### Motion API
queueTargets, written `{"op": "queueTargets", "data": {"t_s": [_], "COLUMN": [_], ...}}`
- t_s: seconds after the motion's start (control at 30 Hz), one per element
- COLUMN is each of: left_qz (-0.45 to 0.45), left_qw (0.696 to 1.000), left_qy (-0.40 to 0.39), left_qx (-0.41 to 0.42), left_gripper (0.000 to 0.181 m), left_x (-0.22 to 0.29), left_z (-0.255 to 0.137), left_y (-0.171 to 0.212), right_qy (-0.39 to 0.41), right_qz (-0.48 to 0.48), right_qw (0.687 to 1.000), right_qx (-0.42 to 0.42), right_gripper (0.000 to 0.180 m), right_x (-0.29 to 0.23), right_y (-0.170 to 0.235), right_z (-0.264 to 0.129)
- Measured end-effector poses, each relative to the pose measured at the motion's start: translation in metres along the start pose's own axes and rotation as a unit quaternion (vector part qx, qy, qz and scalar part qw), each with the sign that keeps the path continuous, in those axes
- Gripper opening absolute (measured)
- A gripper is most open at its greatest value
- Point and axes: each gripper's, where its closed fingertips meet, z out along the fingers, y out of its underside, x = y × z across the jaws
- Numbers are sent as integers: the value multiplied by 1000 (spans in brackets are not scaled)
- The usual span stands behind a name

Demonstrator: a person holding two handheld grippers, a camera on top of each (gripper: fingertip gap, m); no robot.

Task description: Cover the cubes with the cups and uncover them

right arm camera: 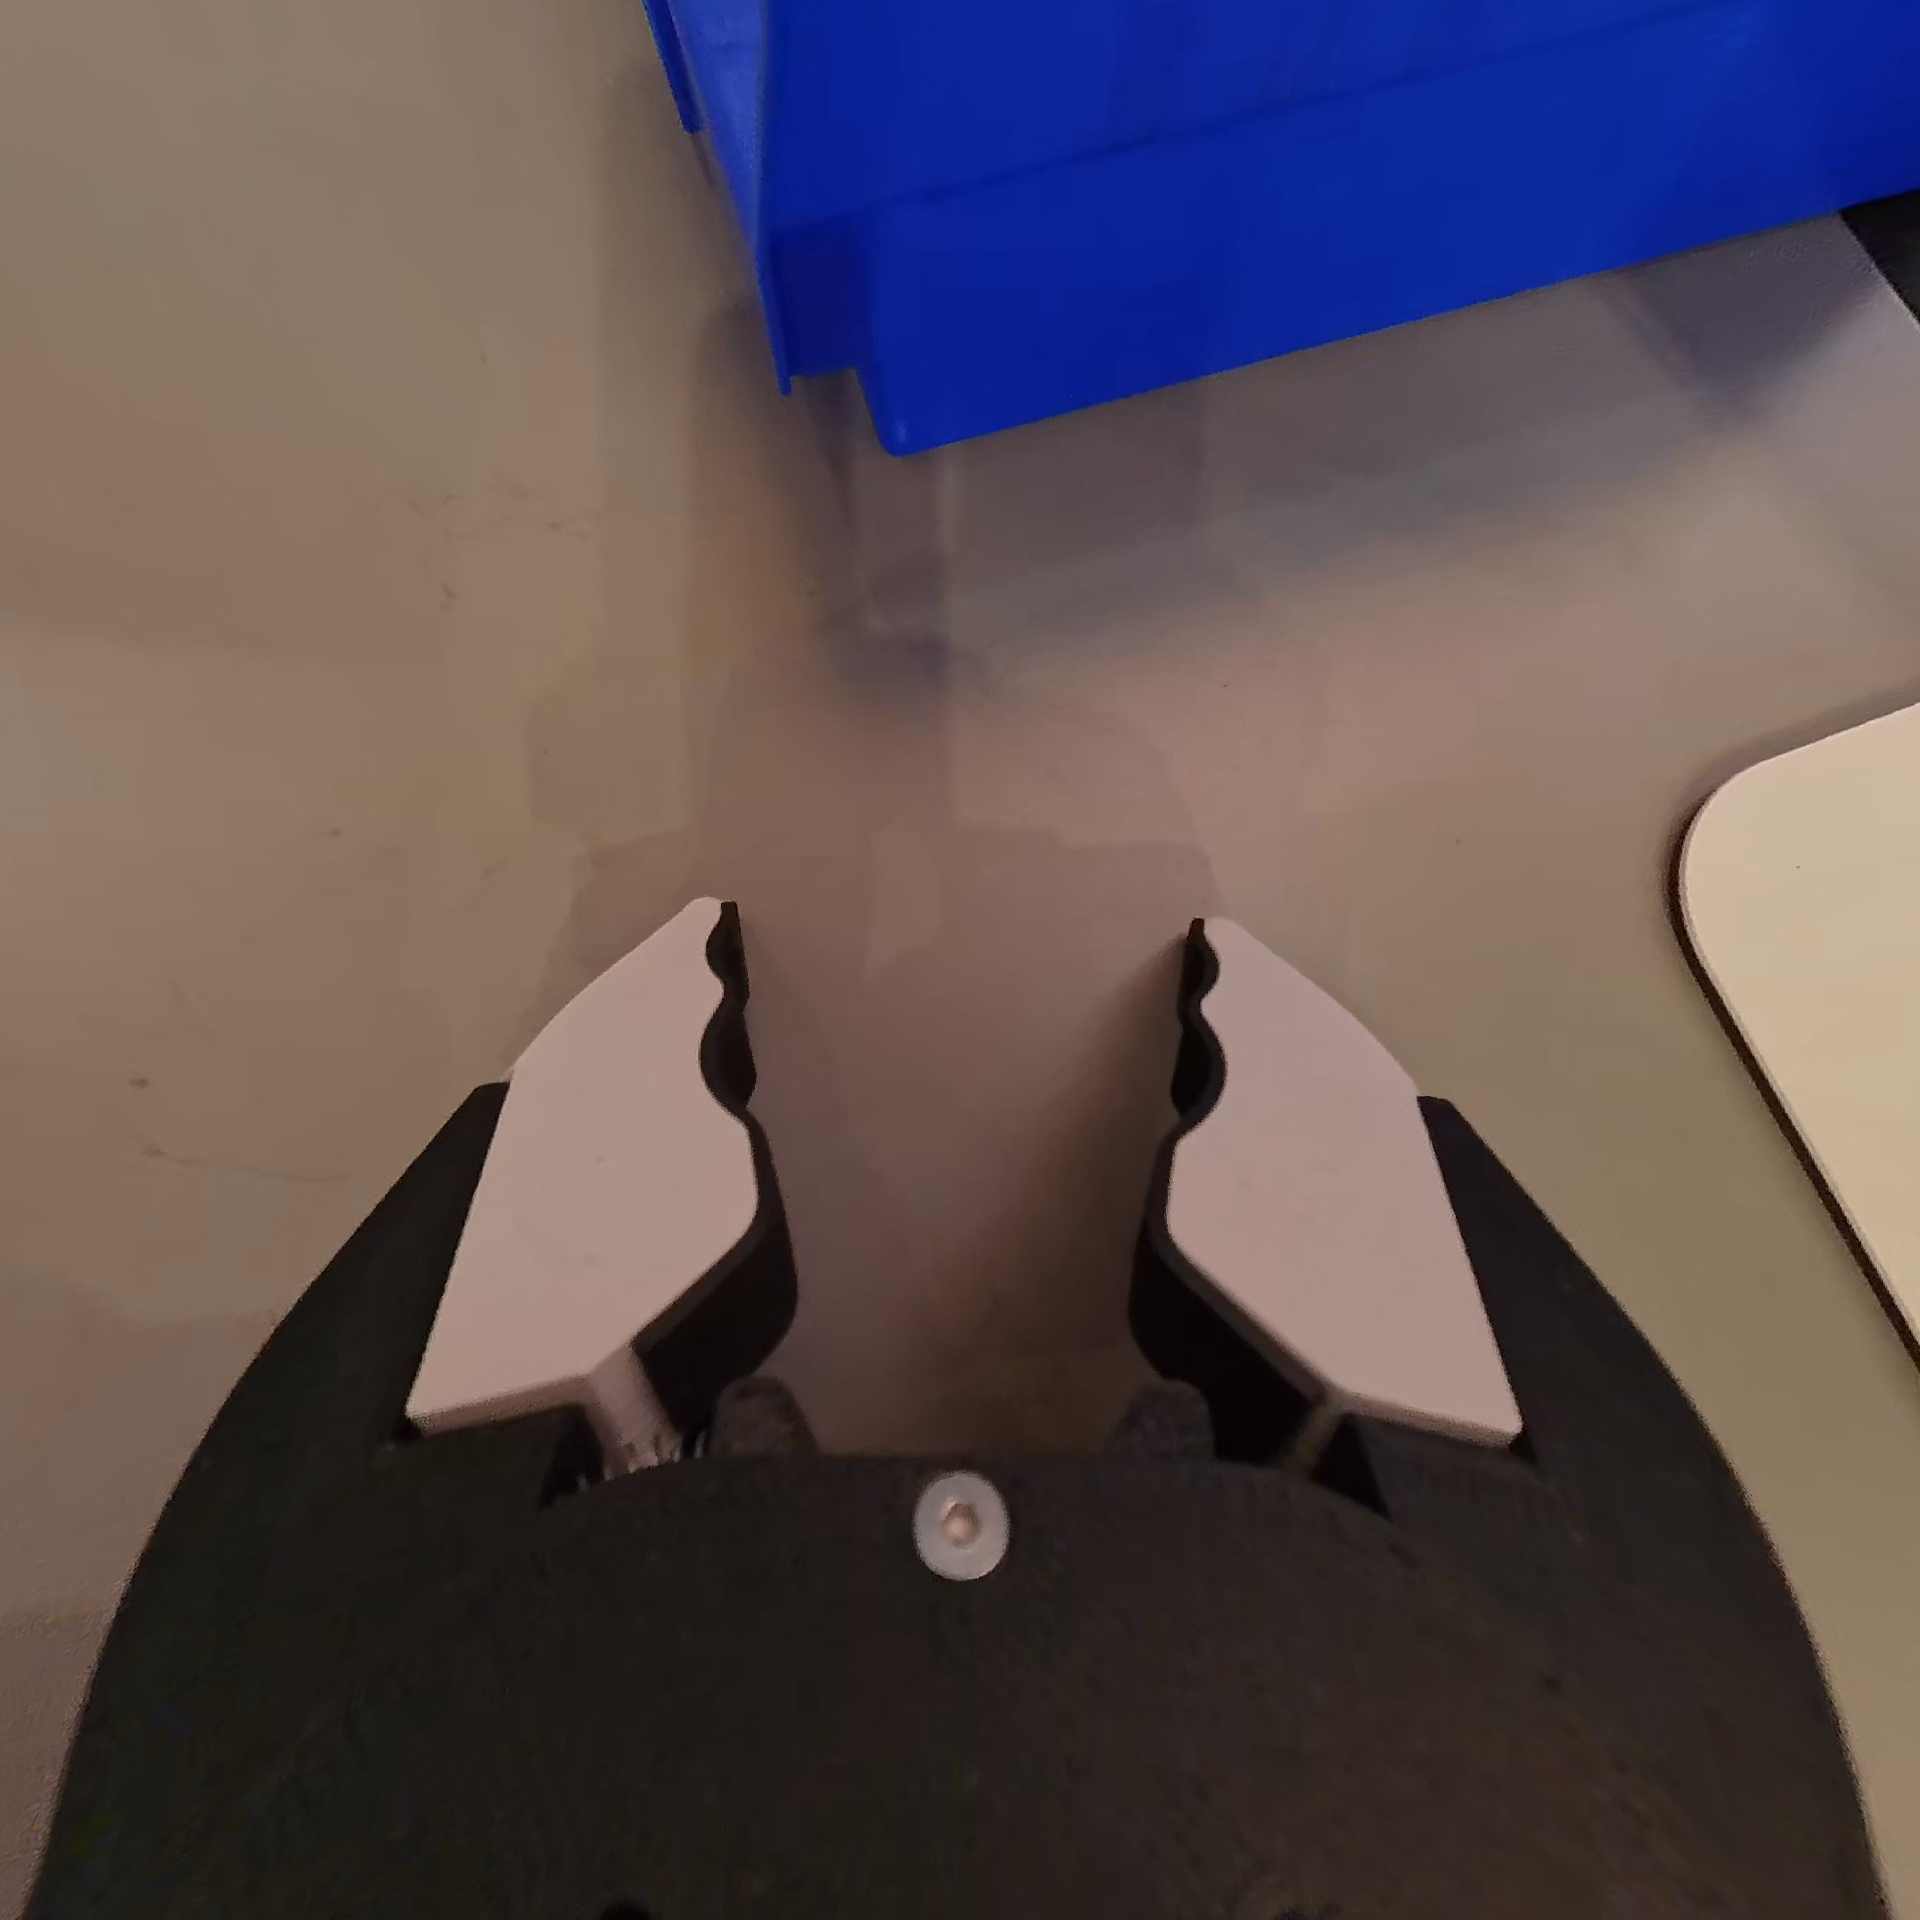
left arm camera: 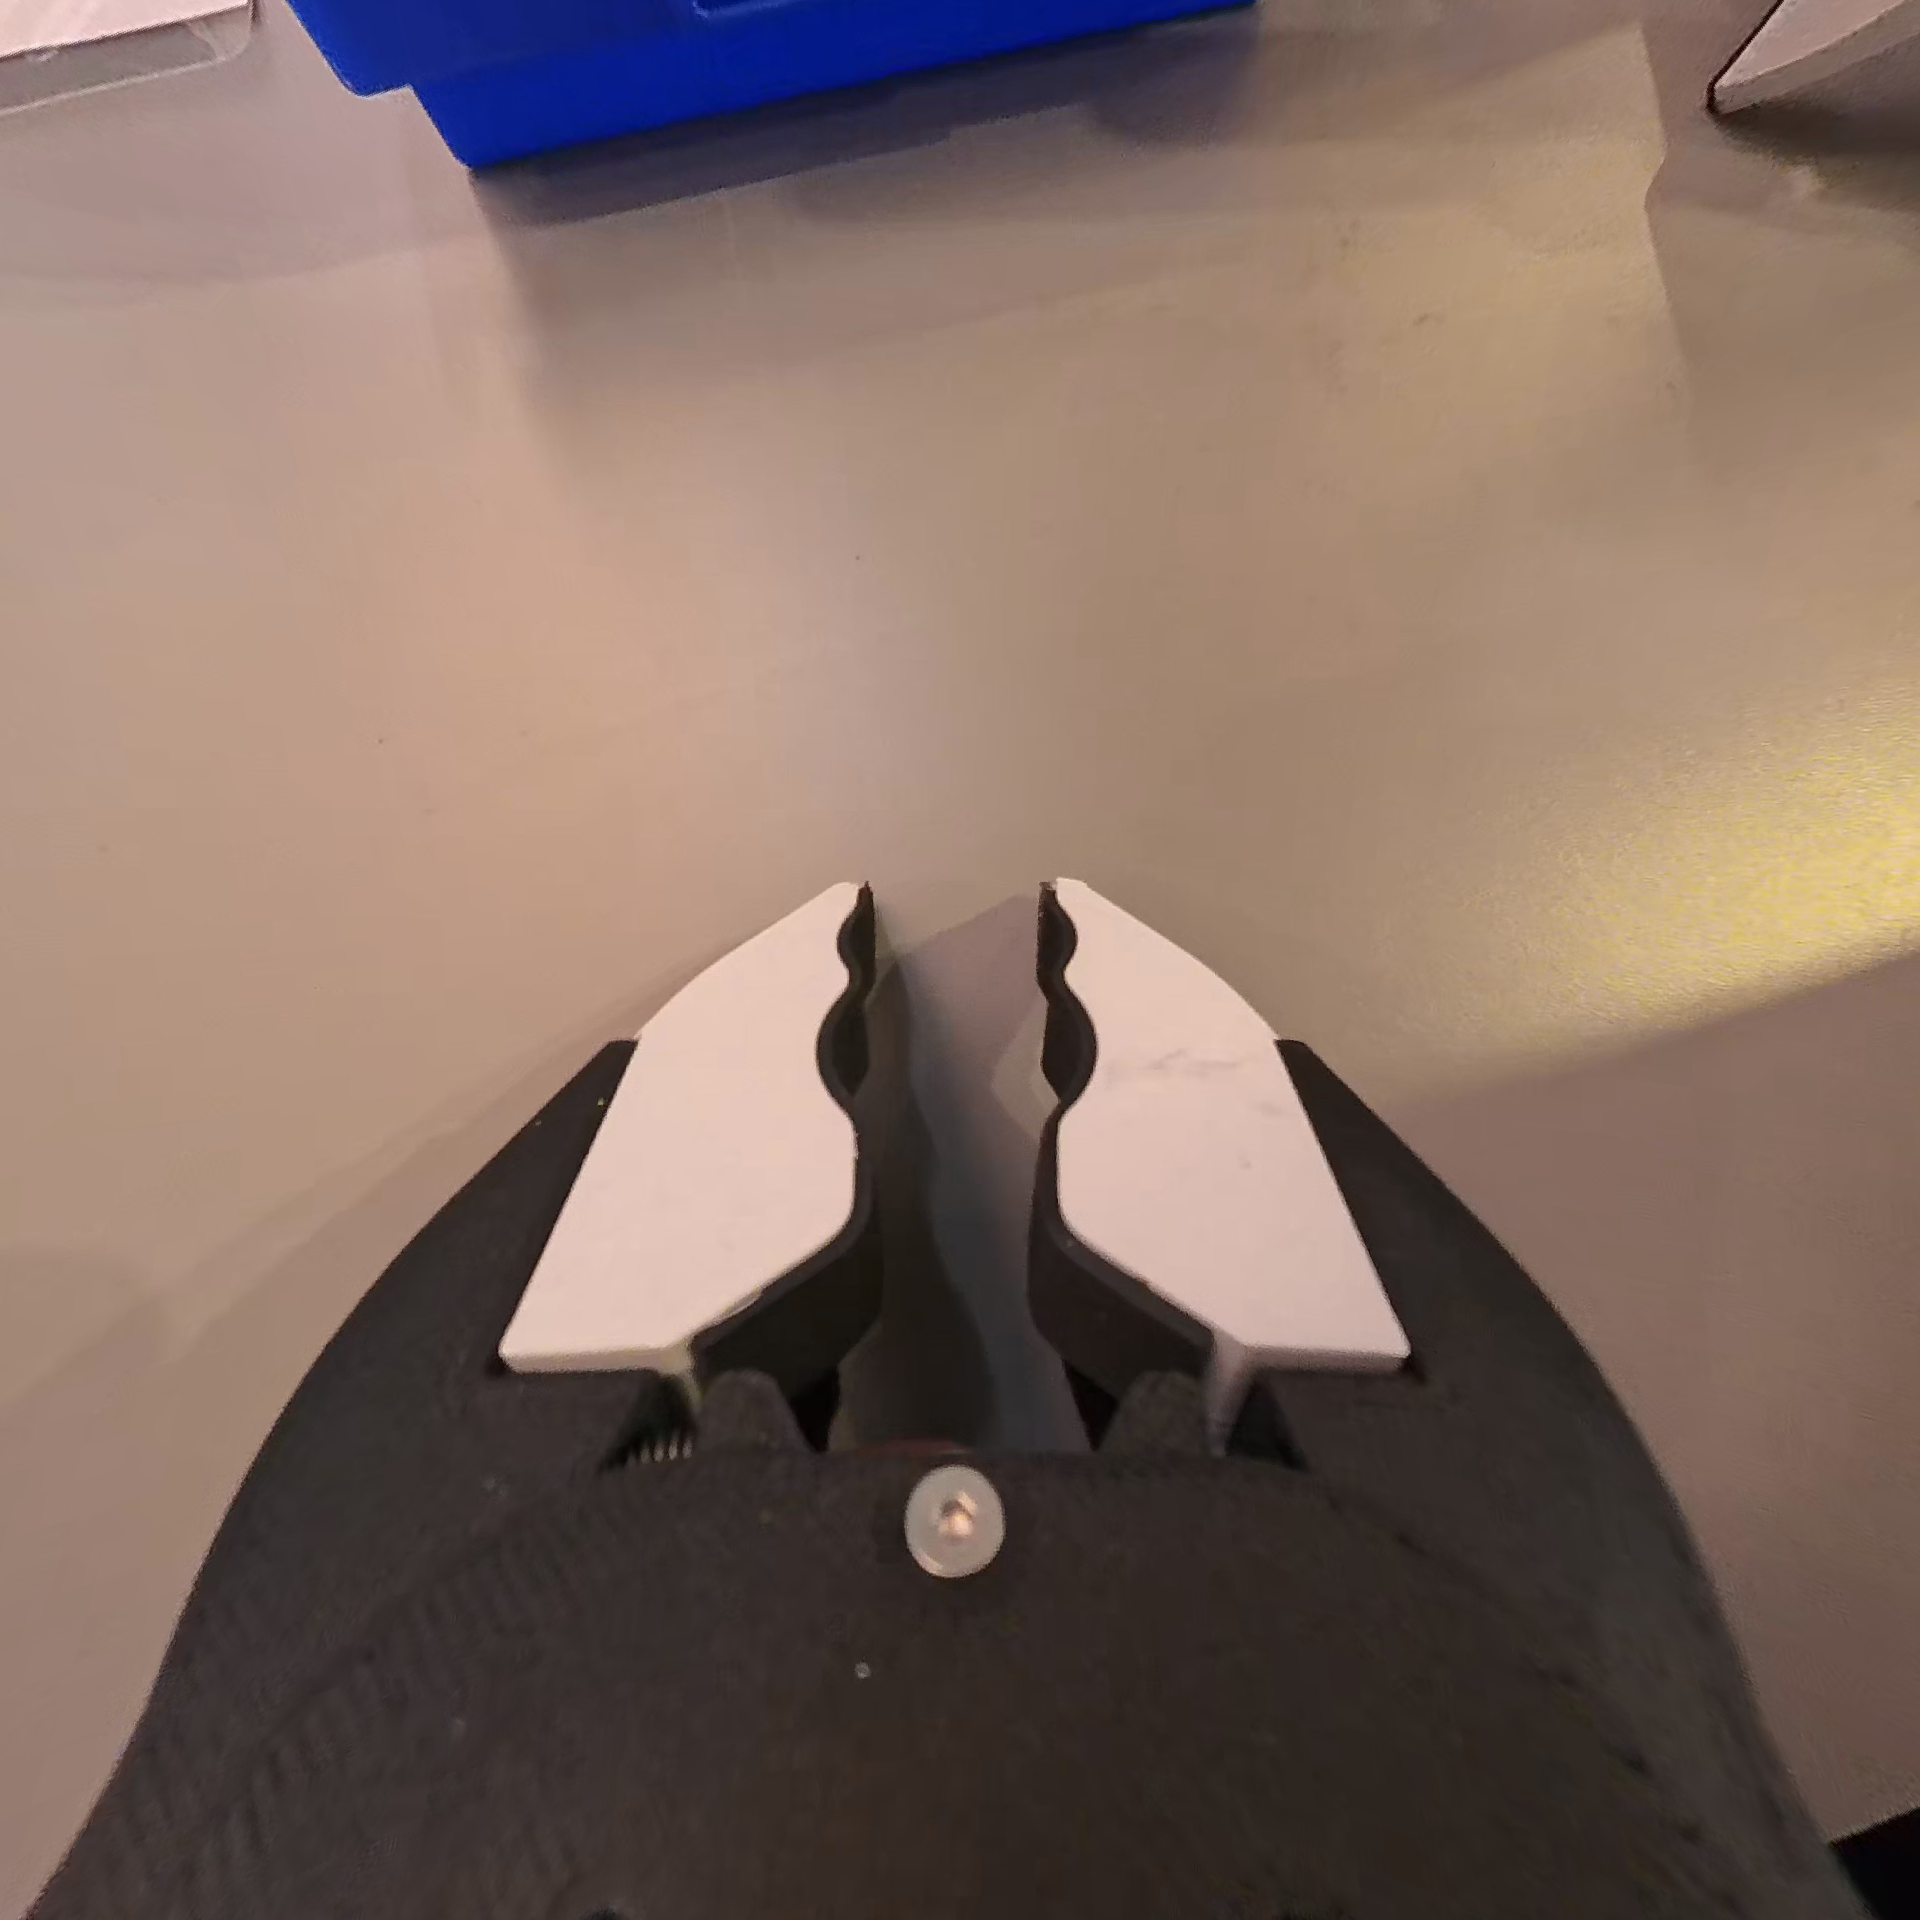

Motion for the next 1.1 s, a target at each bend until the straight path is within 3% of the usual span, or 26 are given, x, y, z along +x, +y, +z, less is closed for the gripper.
{"op": "queueTargets", "data": {"t_s": [0.63,0.77,0.93,1.1], "left_qz": [-5,-8,-46,-68], "left_qw": [1000,1000,998,997], "left_qy": [-8,-6,-35,-26], "left_qx": [0,0,-8,14], "left_gripper": [29,30,72,89], "left_x": [-3,-3,-14,4], "left_z": [0,0,0,1], "left_y": [0,0,2,-12], "right_qy": [-6,-20,-27,2], "right_qz": [-6,-9,7,9], "right_qw": [1000,1000,999,999], "right_qx": [2,1,35,43], "right_gripper": [75,81,109,119], "right_x": [-2,-6,-8,-15], "right_y": [0,0,-2,34], "right_z": [-1,-1,-16,-58]}}
